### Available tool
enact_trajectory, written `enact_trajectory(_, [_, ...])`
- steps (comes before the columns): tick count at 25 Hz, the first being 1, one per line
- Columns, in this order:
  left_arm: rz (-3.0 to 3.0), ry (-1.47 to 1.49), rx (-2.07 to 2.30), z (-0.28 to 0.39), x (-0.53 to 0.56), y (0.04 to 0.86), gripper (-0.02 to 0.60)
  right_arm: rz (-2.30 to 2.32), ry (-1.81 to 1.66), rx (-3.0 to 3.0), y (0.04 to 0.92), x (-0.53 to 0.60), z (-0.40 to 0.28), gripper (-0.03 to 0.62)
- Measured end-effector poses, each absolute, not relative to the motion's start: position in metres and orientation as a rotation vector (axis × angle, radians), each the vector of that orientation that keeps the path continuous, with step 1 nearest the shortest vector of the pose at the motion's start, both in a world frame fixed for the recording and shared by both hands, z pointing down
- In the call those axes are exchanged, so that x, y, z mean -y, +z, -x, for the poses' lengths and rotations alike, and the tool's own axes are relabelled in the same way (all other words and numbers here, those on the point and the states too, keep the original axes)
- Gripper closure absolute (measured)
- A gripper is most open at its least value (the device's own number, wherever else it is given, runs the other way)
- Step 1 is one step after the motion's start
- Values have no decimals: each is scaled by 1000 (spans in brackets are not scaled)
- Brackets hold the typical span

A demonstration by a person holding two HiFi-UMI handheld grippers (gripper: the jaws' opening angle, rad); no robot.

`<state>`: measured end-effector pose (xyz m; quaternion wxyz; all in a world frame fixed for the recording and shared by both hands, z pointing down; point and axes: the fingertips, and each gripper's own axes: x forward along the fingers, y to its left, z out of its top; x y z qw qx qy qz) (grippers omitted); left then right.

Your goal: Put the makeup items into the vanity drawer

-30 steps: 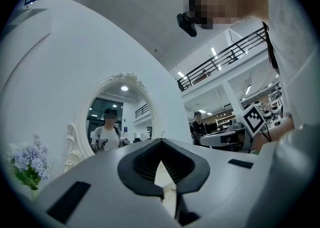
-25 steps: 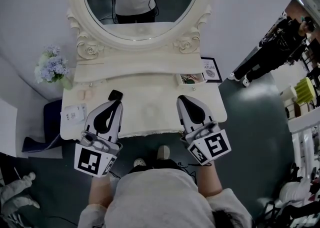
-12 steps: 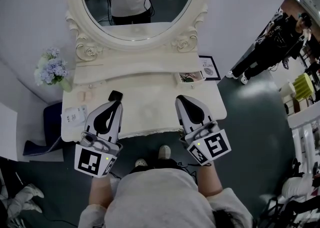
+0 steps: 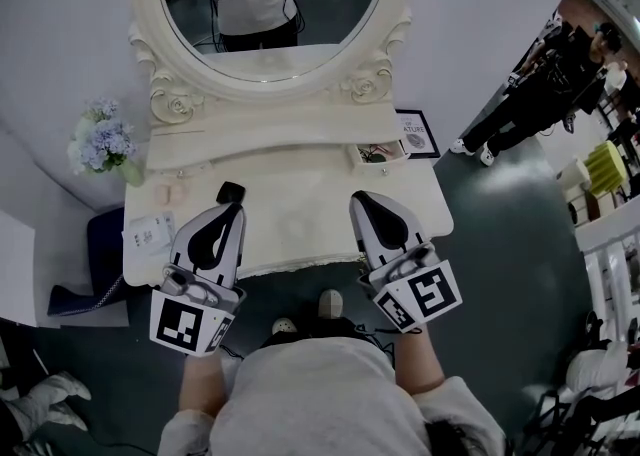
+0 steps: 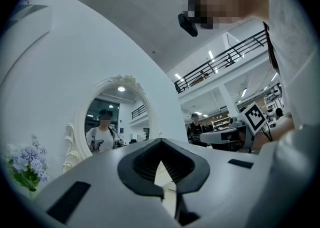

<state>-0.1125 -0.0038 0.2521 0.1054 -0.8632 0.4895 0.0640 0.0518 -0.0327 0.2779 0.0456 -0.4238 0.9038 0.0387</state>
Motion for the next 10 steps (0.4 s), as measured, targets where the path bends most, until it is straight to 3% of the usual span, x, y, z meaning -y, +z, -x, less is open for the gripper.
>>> enact_trajectory(10, [2547, 194, -1441, 112, 4, 252, 574, 1296, 118, -2749, 276, 31, -53, 571])
